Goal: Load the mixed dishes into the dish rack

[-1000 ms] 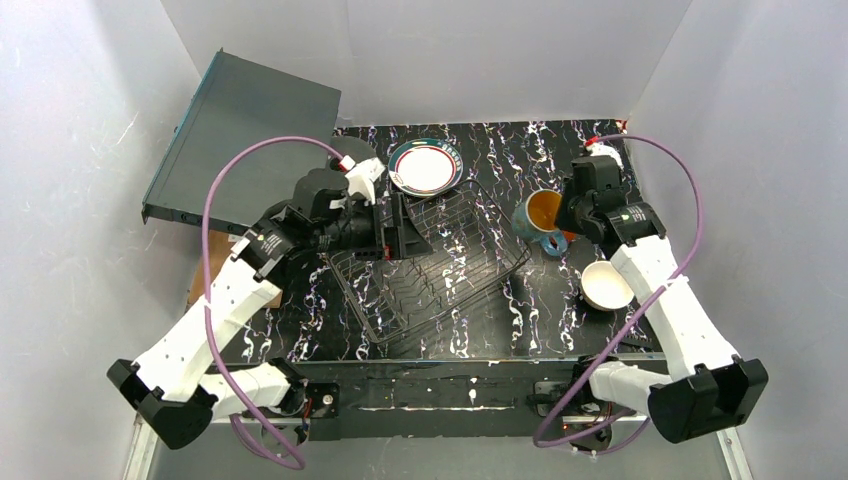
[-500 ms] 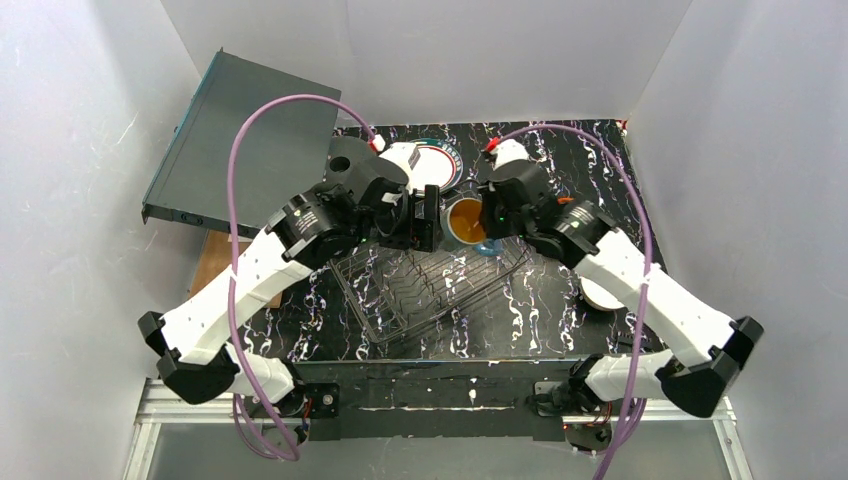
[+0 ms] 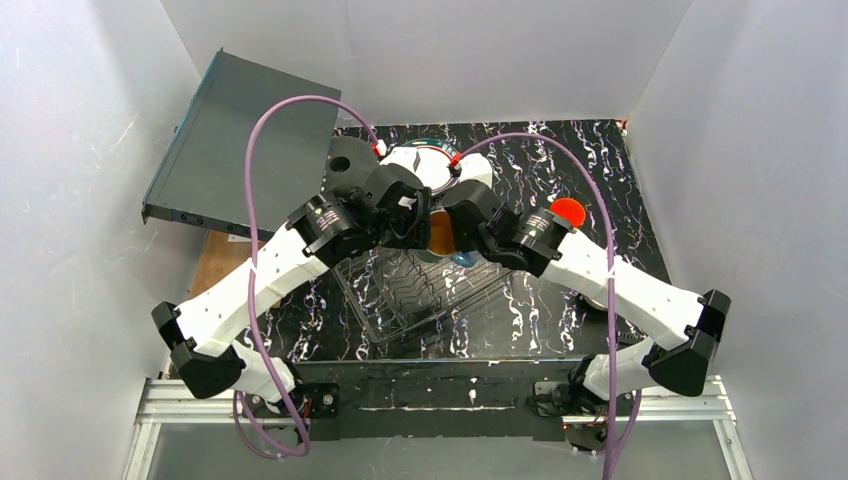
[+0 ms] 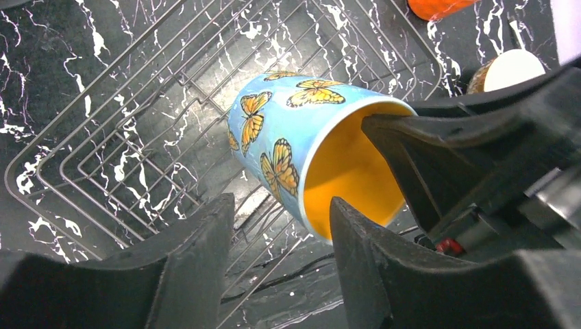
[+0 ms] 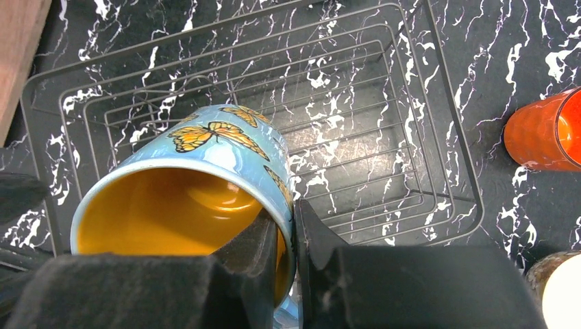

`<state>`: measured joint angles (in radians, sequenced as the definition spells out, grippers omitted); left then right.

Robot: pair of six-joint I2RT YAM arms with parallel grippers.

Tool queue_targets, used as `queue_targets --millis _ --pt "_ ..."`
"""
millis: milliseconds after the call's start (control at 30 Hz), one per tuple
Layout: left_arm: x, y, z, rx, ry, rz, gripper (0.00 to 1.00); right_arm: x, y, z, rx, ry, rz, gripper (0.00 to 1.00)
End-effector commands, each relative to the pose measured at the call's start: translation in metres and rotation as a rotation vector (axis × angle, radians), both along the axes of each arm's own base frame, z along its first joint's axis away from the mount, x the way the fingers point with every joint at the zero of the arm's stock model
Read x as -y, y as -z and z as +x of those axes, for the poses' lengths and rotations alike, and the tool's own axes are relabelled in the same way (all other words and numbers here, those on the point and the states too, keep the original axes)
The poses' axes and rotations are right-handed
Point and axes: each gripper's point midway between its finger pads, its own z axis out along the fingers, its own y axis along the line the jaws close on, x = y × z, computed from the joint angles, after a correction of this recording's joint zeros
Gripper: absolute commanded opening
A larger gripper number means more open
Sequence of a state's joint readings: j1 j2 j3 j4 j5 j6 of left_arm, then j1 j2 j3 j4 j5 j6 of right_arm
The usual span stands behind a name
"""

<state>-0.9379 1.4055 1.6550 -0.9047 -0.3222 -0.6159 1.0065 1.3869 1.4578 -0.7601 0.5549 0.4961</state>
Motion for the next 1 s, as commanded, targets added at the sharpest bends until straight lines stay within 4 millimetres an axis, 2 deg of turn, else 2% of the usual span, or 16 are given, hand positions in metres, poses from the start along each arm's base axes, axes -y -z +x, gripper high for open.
queue_targets --millis 0,167,400,533,667,767,800,867,967 --pt "-0.003 0.003 0.007 0.03 -0.049 0.004 0.49 -0.015 -0.066 0.012 0.151 0.112 0.215 0.01" --pt "-0.004 0.01 0.012 0.033 -0.072 0.029 0.41 -0.022 -0.074 0.008 0.184 0.116 0.227 0.01" --pt "-0.014 0.021 0.019 0.047 -0.129 0.083 0.31 -0.027 -0.077 0.009 0.232 0.168 0.135 0.01" --pt "-0.022 0.021 0.022 0.066 -0.167 0.094 0.19 -0.032 -0.079 0.005 0.258 0.165 0.121 0.01" --pt "-0.025 0.018 0.022 0.086 -0.186 0.072 0.0 -0.037 -0.081 0.0 0.259 0.135 0.133 0.01" --pt "-0.023 0.015 0.024 0.107 -0.179 0.05 0.0 -0.046 -0.083 -0.003 0.261 0.076 0.166 0.01" --pt "-0.023 0.014 0.024 0.111 -0.179 0.045 0.0 -0.048 -0.085 -0.005 0.265 0.055 0.17 0.03" --pt "-0.023 0.012 0.024 0.124 -0.179 0.025 0.0 -0.046 -0.085 -0.007 0.269 0.035 0.166 0.19" --pt "-0.025 0.004 0.024 0.149 -0.181 -0.013 0.0 -0.044 -0.087 -0.009 0.281 0.006 0.159 0.28"
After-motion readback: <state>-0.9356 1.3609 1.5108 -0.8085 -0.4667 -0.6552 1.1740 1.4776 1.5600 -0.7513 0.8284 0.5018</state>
